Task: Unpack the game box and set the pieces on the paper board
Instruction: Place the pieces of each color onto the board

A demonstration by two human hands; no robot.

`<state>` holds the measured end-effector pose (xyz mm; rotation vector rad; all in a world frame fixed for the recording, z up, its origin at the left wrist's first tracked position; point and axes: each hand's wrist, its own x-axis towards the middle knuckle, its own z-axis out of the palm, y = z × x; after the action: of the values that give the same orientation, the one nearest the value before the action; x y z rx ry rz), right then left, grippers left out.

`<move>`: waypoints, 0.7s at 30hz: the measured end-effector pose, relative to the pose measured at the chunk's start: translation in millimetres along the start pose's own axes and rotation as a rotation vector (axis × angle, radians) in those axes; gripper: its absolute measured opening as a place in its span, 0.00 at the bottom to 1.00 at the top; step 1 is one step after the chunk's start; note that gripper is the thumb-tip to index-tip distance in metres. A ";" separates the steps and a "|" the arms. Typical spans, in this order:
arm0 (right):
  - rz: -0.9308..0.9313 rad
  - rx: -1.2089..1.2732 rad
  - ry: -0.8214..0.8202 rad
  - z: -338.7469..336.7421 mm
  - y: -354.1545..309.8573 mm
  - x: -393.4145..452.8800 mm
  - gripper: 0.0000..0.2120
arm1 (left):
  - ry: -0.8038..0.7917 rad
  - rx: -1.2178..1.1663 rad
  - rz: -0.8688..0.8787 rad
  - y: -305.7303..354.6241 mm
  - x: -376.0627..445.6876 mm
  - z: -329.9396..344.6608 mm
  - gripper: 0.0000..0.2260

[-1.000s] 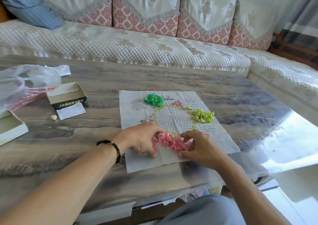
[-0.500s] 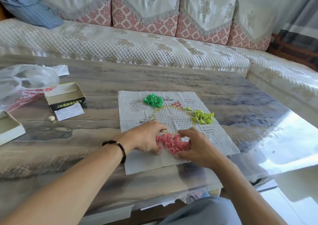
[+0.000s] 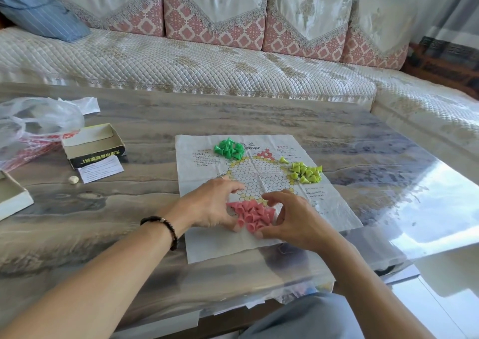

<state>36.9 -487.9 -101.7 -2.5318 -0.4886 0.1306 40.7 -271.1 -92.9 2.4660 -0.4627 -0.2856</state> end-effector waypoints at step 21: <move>-0.005 -0.022 0.203 -6.3 -7.4 44.8 0.17 | 0.189 0.051 -0.020 -35.6 10.9 -19.7 0.28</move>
<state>77.4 -468.8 -92.0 -2.5298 -0.4174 -0.1328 66.0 -238.1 -99.8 2.5180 -0.3692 -0.0480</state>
